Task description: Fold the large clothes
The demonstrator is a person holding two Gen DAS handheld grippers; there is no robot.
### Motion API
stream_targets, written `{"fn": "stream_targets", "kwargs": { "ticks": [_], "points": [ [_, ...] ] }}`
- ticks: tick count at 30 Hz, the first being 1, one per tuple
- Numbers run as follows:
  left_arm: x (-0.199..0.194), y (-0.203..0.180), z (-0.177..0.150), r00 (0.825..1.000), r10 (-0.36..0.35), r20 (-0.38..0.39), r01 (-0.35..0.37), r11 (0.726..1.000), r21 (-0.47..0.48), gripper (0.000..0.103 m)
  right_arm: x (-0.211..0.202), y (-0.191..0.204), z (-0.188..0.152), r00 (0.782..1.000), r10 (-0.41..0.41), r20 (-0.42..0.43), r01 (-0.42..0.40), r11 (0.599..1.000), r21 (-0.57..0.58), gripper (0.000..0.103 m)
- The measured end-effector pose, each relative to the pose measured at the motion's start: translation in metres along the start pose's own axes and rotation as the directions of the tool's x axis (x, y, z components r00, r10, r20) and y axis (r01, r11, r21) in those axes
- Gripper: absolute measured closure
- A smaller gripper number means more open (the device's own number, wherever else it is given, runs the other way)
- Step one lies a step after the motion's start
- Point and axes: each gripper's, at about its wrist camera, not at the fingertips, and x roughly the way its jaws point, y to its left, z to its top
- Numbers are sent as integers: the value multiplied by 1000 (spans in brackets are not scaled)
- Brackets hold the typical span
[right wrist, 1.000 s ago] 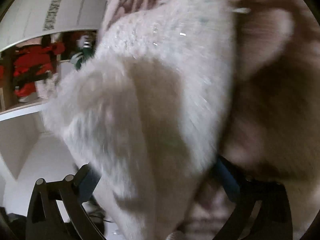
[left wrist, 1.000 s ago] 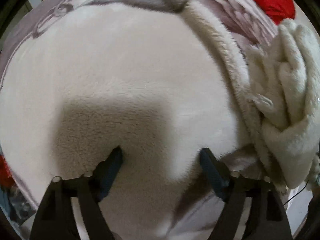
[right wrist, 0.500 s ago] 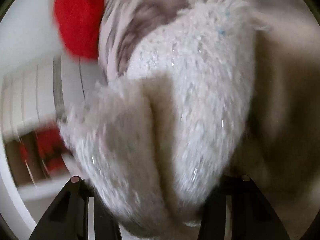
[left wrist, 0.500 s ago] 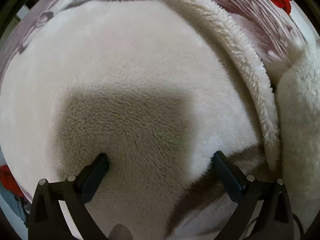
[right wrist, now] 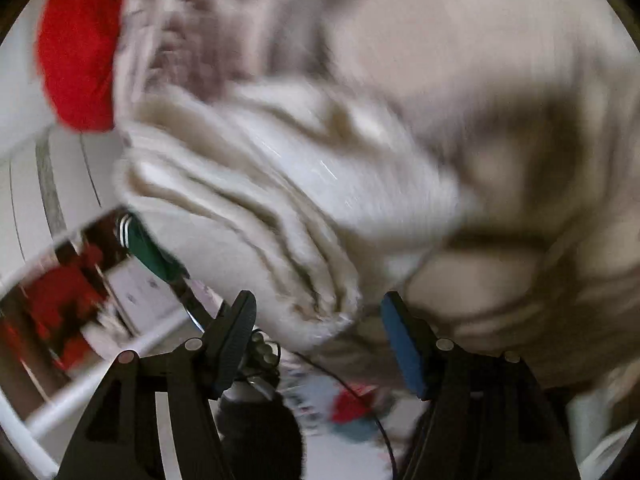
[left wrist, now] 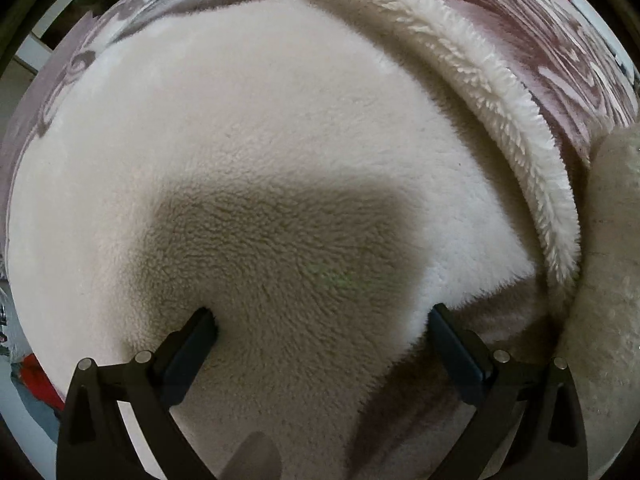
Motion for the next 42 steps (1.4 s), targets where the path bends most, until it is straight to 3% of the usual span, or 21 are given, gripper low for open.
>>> {"fn": "stream_targets", "kwargs": {
  "ticks": [4, 6, 8, 10, 11, 12, 14, 17, 20, 23, 26, 30, 32, 34, 37, 40, 42],
  "points": [
    [-4, 4, -15, 999, -6, 45, 6, 1000, 0, 0, 0, 95, 38, 1000, 13, -18, -18, 963, -269, 36],
    [-4, 5, -17, 998, -2, 68, 2, 1000, 0, 0, 32, 145, 55, 999, -16, -50, -5, 922, -387, 36],
    [-4, 6, -17, 997, 2, 78, -2, 1000, 1, 0, 80, 186, 73, 990, -122, -66, 75, 871, -486, 34],
    [-5, 5, -20, 997, 5, 82, -5, 1000, 2, 0, 130, 208, 79, 964, -237, -121, 131, 818, -559, 34],
    [-5, 6, -21, 997, 5, 82, -5, 1000, 1, 0, 141, 211, 80, 958, -263, -111, 154, 803, -576, 53],
    [-5, 8, -24, 997, 5, 82, -5, 1000, 3, 0, 143, 215, 75, 960, -261, -104, 154, 798, -583, 97],
    [-5, 6, -25, 996, 0, 84, -1, 1000, 5, 0, 121, 222, 65, 971, -237, -40, 170, 796, -581, 97],
    [-5, 4, -34, 996, -3, 88, 3, 1000, 6, 0, 48, 218, 54, 994, -105, 2, 92, 866, -491, 98],
    [-11, 7, -42, 997, -5, 81, 5, 1000, 4, 0, 9, 202, 56, 982, -127, 138, 178, 865, -469, 98],
    [-30, 1, -37, 997, 17, 72, -18, 1000, 7, 0, 29, 151, 93, 971, -211, 113, 237, 906, -351, 98],
    [-87, -20, -31, 985, 25, 173, -32, 999, 37, 0, 65, 119, 112, 973, -226, 36, 227, 928, -296, 98],
    [-148, -82, -18, 957, -133, 257, 104, 987, 124, 0, 79, 127, 110, 986, -168, 15, 164, 935, -314, 98],
    [-146, -116, -9, 952, -168, 256, 122, 975, 186, 0, 71, 131, 102, 988, -155, 24, 155, 940, -303, 98],
    [-125, -150, 7, 957, -140, 255, 70, 962, 263, 0, 61, 131, 97, 986, -151, 70, 165, 941, -294, 98],
    [-110, -176, -3, 966, -105, 238, 24, 946, 323, 0, 50, 130, 88, 960, -239, 147, 275, 910, -311, 98],
    [-105, -179, 3, 966, -68, 251, -21, 942, 334, 0, 60, 104, 97, 945, -316, 81, 326, 902, -282, 98],
    [-107, -169, 4, 969, -84, 231, 4, 946, 324, 0, 58, 108, 99, 954, -294, 57, 297, 897, -329, 97]
  ]
}}
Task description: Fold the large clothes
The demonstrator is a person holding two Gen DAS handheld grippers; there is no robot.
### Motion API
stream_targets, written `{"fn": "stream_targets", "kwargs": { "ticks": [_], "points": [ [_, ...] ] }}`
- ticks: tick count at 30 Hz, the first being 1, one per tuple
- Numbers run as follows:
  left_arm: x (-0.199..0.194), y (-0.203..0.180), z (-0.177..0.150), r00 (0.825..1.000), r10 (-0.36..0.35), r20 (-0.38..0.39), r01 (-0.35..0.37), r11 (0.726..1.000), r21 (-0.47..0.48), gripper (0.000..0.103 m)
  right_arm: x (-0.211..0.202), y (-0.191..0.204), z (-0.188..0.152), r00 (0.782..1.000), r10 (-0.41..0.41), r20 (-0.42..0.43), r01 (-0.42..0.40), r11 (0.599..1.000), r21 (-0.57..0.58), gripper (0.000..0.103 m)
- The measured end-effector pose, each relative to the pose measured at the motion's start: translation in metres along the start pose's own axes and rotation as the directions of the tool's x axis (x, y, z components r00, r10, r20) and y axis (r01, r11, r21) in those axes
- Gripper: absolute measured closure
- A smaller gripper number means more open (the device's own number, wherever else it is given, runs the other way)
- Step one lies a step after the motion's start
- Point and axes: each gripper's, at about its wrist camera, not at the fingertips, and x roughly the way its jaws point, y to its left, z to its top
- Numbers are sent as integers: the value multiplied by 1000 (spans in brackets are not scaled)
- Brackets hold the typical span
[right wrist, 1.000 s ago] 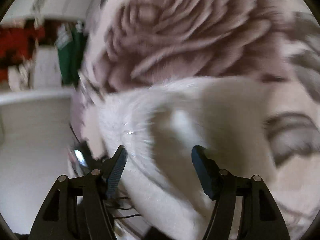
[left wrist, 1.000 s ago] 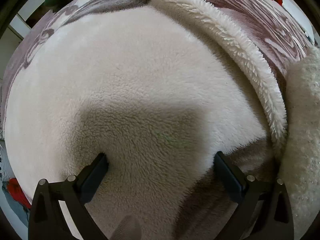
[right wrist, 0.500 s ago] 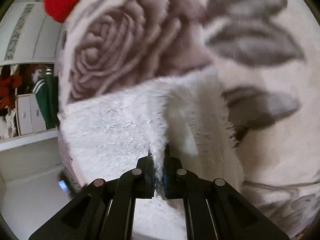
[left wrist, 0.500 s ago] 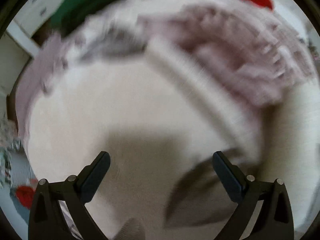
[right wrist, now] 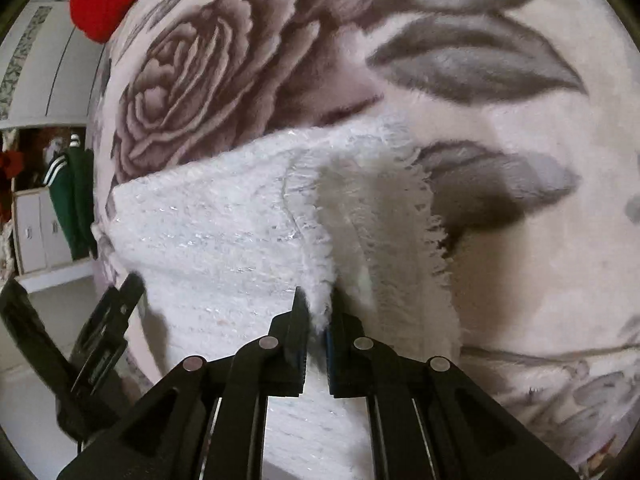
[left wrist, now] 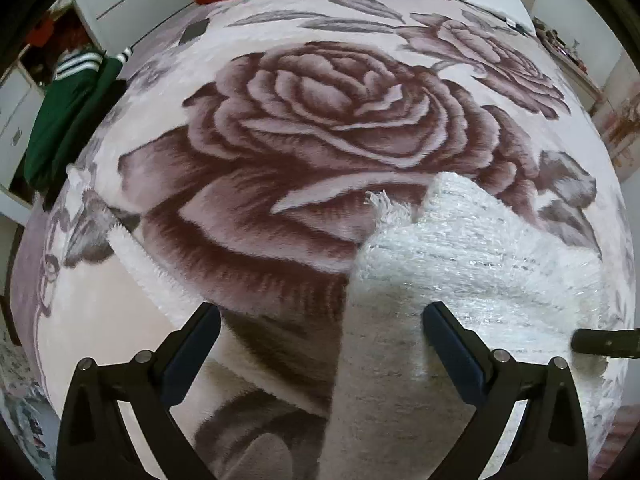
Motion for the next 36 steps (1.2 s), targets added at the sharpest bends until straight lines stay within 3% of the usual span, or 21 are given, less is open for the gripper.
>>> {"fn": "stream_targets", "kwargs": {
  "ticks": [4, 5, 6, 7, 10, 12, 14, 16, 17, 18, 19, 20, 22, 23, 29, 32, 36],
  "points": [
    [3, 3, -1, 999, -28, -16, 27, 999, -36, 0, -13, 11, -2, 996, -83, 41, 87, 990, -115, 89],
    [3, 2, -1, 999, -29, -17, 28, 999, -33, 0, -10, 13, -3, 992, -115, 51, 122, 982, -141, 84],
    [1, 2, -1, 999, -28, -17, 28, 999, -29, 0, -5, 13, -5, 986, -159, 50, 165, 972, -166, 70],
    [0, 3, -1, 999, -28, -16, 27, 999, -32, 0, -4, 12, -6, 985, -165, 47, 170, 970, -174, 68],
    [-11, 19, -5, 998, -59, -13, 58, 997, -45, 0, -7, 3, -5, 994, -101, 33, 105, 981, -161, 56],
    [-15, 34, -12, 994, -105, -22, 104, 992, -68, 0, -12, -10, -3, 996, -90, 26, 93, 987, -135, 15],
    [-11, 49, -23, 985, -168, -47, 163, 982, -98, 0, -14, -27, -3, 1000, -26, 16, 28, 994, -101, 12],
    [1, 60, -34, 961, -257, -97, 242, 959, -144, 0, -10, -45, -5, 999, 32, -6, -32, 997, -69, 12],
    [11, 65, -42, 936, -328, -125, 304, 935, -181, 0, -2, -53, -5, 996, 85, -31, -86, 994, -60, 11],
    [21, 68, -49, 903, -407, -137, 372, 900, -226, 0, 9, -62, -5, 984, 166, -64, -169, 984, -46, 10],
    [27, 70, -53, 881, -452, -140, 408, 876, -256, 0, 18, -67, -5, 971, 224, -86, -227, 973, -30, 10],
    [35, 71, -57, 845, -517, -137, 462, 835, -299, 0, 30, -75, -5, 945, 311, -103, -313, 950, -6, 7],
    [44, 71, -62, 798, -590, -121, 524, 779, -344, 0, 43, -86, -3, 912, 397, -104, -398, 917, 8, 5],
    [46, 69, -62, 783, -612, -111, 546, 761, -350, 0, 51, -95, -1, 882, 459, -110, -459, 888, 31, 5],
    [49, 45, -56, 754, -654, -62, 613, 734, -293, 0, 74, -127, 2, 785, 609, -114, -600, 793, 102, 4],
    [43, 28, -51, 766, -641, -41, 616, 751, -237, 2, 91, -124, 4, 739, 658, -143, -644, 753, 134, 2],
    [31, 18, -40, 793, -609, -13, 594, 778, -203, 19, 100, -92, 4, 733, 652, -196, -648, 756, 90, 6]
  ]
}}
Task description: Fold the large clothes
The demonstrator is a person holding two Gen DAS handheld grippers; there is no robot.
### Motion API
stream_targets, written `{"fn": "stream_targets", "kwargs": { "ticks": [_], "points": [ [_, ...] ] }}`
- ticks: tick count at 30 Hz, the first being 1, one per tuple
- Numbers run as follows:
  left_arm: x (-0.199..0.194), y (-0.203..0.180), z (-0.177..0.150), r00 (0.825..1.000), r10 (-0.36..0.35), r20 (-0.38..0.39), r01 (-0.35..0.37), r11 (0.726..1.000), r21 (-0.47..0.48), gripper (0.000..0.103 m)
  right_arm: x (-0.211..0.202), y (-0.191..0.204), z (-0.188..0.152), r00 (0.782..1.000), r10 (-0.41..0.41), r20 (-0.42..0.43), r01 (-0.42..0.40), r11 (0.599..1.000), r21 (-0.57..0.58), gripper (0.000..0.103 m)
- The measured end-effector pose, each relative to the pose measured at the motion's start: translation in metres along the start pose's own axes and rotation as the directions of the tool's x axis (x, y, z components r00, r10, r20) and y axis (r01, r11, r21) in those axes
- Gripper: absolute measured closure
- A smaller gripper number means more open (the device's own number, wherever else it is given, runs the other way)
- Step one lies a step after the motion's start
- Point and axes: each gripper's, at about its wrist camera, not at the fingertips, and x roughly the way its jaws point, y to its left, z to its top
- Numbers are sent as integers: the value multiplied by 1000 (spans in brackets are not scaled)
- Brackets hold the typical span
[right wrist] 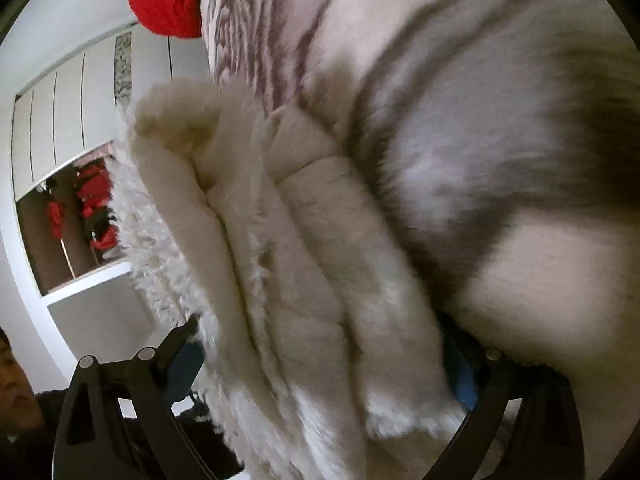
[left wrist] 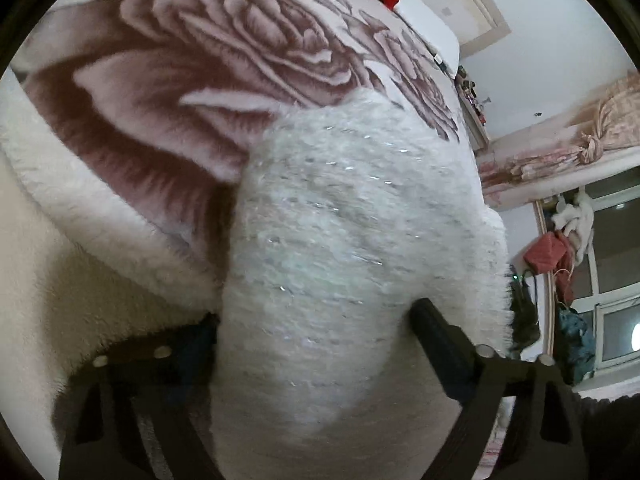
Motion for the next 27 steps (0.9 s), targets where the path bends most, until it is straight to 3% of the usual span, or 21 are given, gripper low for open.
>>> {"fn": "stream_targets", "kwargs": {
  "ticks": [1, 2, 3, 6, 12, 19, 22, 27],
  "points": [
    [-2, 0, 2, 1000, 5, 6, -5, 1000, -9, 22, 6, 5, -1, 1000, -8, -3, 8, 1000, -11, 11],
    [-5, 1, 4, 1000, 8, 13, -8, 1000, -18, 26, 14, 11, -3, 1000, -12, -12, 11, 1000, -22, 28],
    [-8, 1, 6, 1000, 11, 18, -10, 1000, -22, 28, 19, 16, -6, 1000, -1, -4, 1, 1000, -21, 37],
    [-15, -6, 13, 999, 31, 14, -31, 999, 6, 30, 24, 31, -10, 999, 14, 31, -13, 999, -34, 45],
    [-21, -35, 31, 1000, 30, 3, -30, 993, 110, 31, 17, 53, -24, 996, 44, 78, -40, 998, -48, 48],
    [-21, -71, 99, 1000, -22, -2, 22, 981, 195, 31, 1, 89, -22, 985, 71, 158, -57, 994, -91, 49],
    [-15, -85, 141, 999, -37, 9, 34, 973, 228, 31, -8, 107, -1, 977, 77, 199, -56, 993, -108, 49],
    [13, -106, 242, 997, -54, 47, 39, 959, 280, 31, -22, 149, 81, 964, 73, 256, -34, 987, -155, 49]
  ]
}}
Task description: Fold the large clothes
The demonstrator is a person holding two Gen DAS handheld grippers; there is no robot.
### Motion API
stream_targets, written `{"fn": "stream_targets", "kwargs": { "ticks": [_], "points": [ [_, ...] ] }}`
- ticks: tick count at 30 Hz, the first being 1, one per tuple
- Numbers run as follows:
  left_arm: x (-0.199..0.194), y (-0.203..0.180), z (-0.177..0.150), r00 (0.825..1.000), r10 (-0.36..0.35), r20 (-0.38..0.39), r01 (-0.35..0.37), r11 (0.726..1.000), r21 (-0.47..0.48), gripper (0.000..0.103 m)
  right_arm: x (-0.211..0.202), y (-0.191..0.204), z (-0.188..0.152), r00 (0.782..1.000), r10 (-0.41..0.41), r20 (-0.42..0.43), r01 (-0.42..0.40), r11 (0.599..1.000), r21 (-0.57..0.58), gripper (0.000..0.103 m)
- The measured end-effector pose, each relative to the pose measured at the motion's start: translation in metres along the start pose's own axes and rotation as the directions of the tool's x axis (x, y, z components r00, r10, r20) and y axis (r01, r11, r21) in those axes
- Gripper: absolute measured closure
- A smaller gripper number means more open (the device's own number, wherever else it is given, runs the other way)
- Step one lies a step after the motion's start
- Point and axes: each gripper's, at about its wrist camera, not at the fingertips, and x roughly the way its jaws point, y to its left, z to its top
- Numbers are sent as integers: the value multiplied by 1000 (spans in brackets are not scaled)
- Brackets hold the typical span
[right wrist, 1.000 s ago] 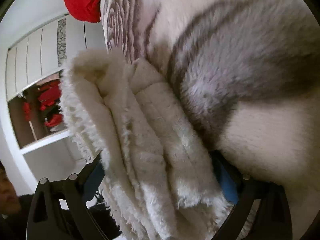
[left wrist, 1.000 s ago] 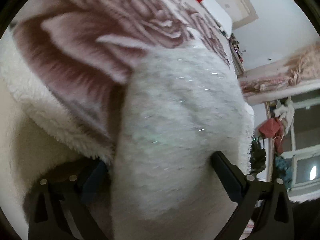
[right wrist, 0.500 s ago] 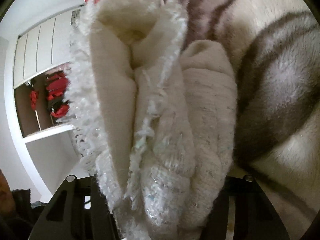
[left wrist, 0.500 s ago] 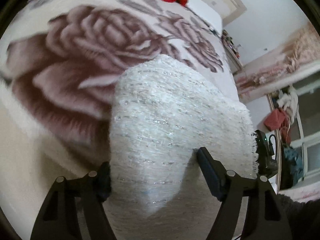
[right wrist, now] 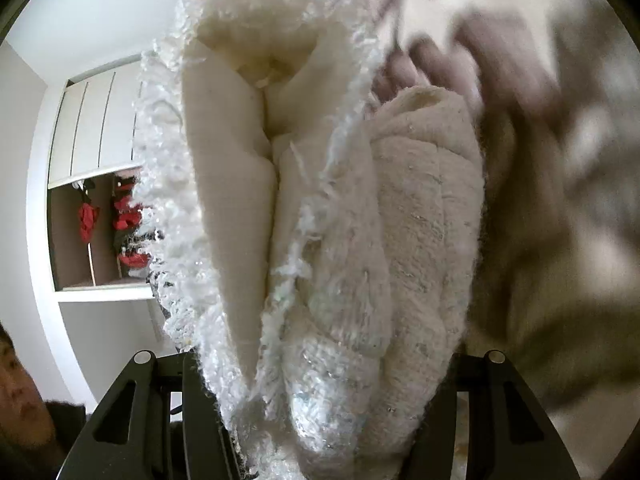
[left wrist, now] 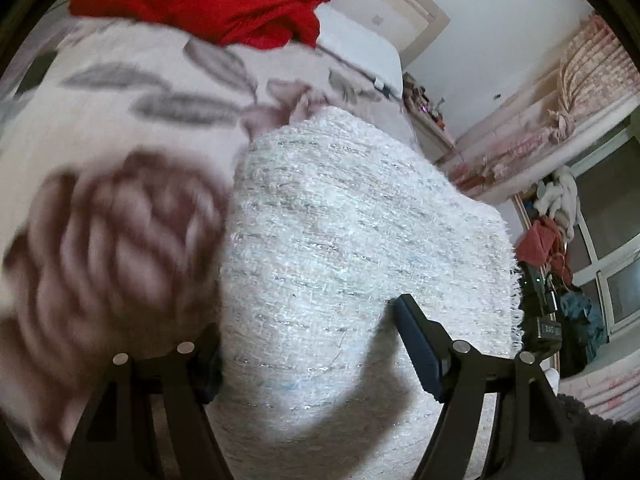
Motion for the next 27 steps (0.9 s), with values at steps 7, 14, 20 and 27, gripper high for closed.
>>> {"fn": "stream_targets", "kwargs": {
  "ticks": [7, 14, 20, 27],
  "points": [
    [82, 33, 105, 1000, 8, -13, -8, 1000, 26, 31, 18, 8, 139, 998, -53, 33, 54, 997, -58, 49],
    [173, 63, 134, 982, 121, -143, -105, 988, 115, 30, 60, -62, 234, 990, -139, 20, 138, 989, 50, 49],
    [157, 40, 128, 967, 208, -149, -176, 963, 204, 29, 66, -87, 244, 988, -153, -2, 152, 978, 143, 41],
    [106, 14, 113, 887, 462, 12, -447, 852, 272, 13, 42, -7, 190, 737, -666, 115, 667, 744, 29, 12]
  ]
}}
